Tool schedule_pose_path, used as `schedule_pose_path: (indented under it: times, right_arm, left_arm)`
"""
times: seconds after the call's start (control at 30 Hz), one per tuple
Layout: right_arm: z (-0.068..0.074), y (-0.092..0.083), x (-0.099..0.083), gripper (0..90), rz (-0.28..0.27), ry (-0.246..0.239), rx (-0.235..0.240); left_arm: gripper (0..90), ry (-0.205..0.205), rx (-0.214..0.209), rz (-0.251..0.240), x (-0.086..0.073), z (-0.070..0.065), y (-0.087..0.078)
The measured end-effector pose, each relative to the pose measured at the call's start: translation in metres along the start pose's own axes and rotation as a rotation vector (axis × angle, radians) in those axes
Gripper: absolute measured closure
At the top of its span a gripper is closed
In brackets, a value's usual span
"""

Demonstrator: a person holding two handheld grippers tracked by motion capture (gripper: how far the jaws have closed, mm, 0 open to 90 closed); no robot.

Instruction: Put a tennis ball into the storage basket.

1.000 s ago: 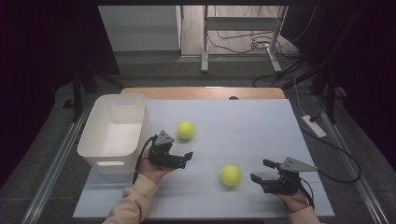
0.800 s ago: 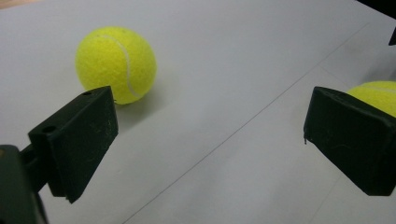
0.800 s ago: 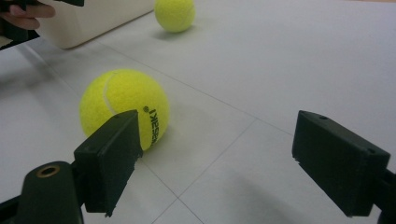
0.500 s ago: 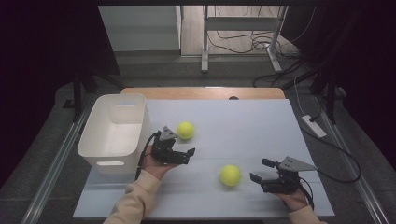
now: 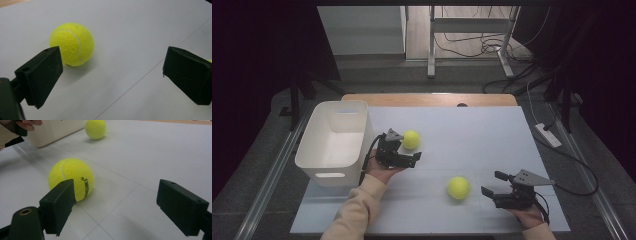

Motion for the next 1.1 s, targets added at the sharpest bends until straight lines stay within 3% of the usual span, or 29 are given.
schedule_pose_path:
  times: [0.67, 1.1]
  right_arm:
    - [-0.001, -0.002, -0.002, 15.1, 0.005, -0.005, -0.001]
    - [0.000, -0.001, -0.003, 15.1, 0.016, -0.011, -0.002]
  left_arm:
    - [2.9, -0.006, 0.035, 0.060, 0.014, 0.010, 0.019]
    - [2.9, -0.019, 0.083, 0.107, 0.026, 0.024, 0.036]
Point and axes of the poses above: each handheld gripper's, and its own axes: y roughly forward along the jaws, x roughly out of its top, z roughly to its left, the point moved 6 cm from there along y, roughly forward along the jaws, and after that the axes turned 3 degrees about -y, right-handed, at the moved point
